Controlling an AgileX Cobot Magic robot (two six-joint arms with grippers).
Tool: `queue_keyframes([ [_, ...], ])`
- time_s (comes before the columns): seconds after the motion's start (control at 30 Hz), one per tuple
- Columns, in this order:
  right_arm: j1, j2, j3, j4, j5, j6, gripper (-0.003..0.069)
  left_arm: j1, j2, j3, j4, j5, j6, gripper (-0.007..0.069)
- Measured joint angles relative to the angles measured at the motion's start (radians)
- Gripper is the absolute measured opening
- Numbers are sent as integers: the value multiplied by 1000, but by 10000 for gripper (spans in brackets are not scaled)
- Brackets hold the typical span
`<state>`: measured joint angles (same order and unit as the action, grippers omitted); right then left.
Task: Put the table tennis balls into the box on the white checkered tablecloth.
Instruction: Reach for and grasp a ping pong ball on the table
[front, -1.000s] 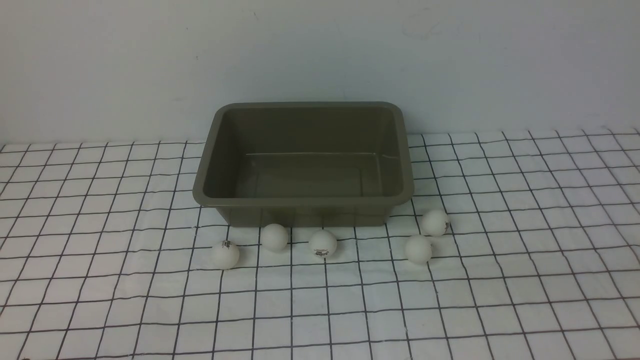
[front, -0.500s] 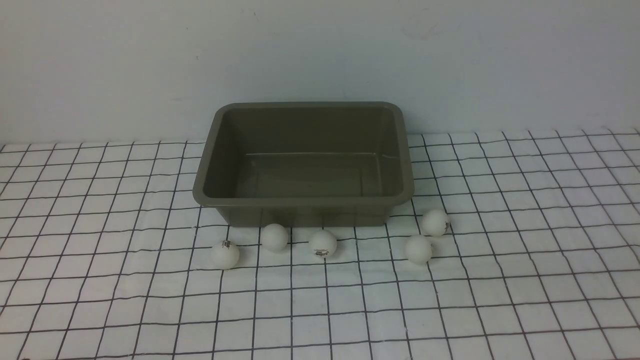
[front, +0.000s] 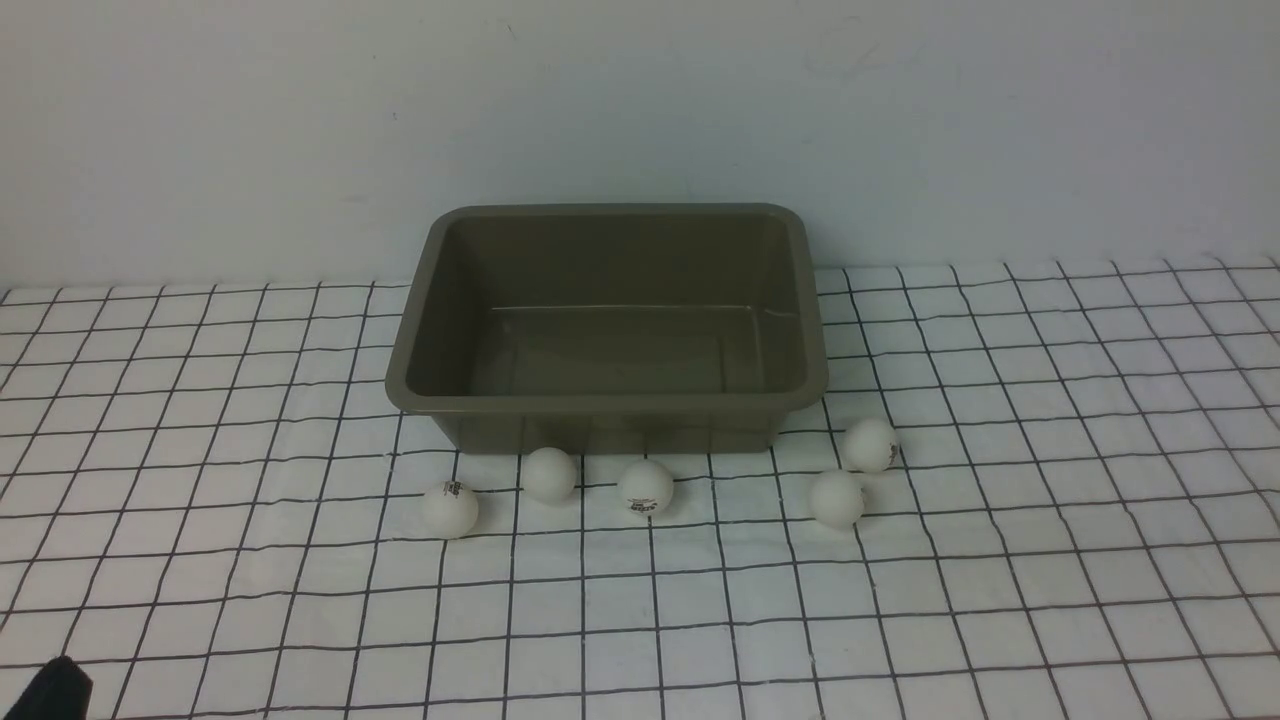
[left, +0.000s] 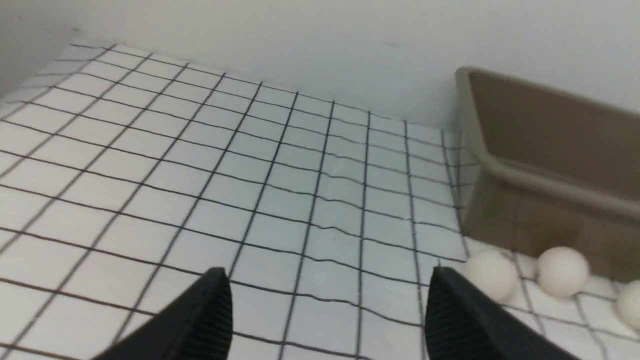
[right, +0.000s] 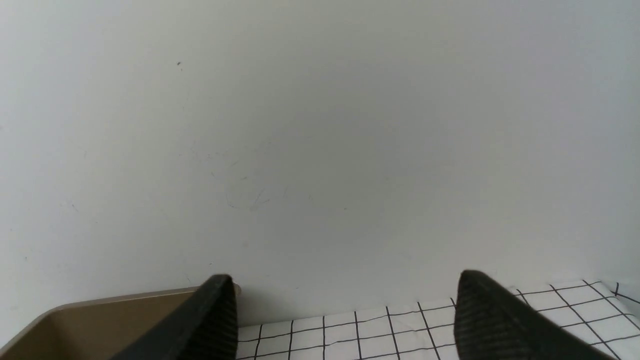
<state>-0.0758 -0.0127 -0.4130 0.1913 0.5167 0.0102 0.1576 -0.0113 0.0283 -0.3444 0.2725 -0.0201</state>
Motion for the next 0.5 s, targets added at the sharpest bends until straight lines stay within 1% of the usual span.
queue_keyframes([
  [0.03,0,0,0,3,1,0,525,0,0,0,-50,-7,-1,468],
  [0.07,0,0,0,3,1,0,525,0,0,0,-50,-9,-1,468],
  [0.1,0,0,0,6,5,0,525,0,0,0,-118,-48,-1,468],
  [0.23,0,0,0,8,55,0,525,0,0,0,-180,-100,-1,468],
  [0.3,0,0,0,17,84,-1,525,0,0,0,-196,-119,20,468],
  [0.37,0,0,0,39,107,-28,525,0,0,-19,-196,-93,66,468],
  [0.43,0,0,-1,81,114,-69,525,0,0,-68,-203,-47,129,468],
  [0.5,0,0,-5,133,116,-121,525,0,0,-108,-227,-11,162,468],
])
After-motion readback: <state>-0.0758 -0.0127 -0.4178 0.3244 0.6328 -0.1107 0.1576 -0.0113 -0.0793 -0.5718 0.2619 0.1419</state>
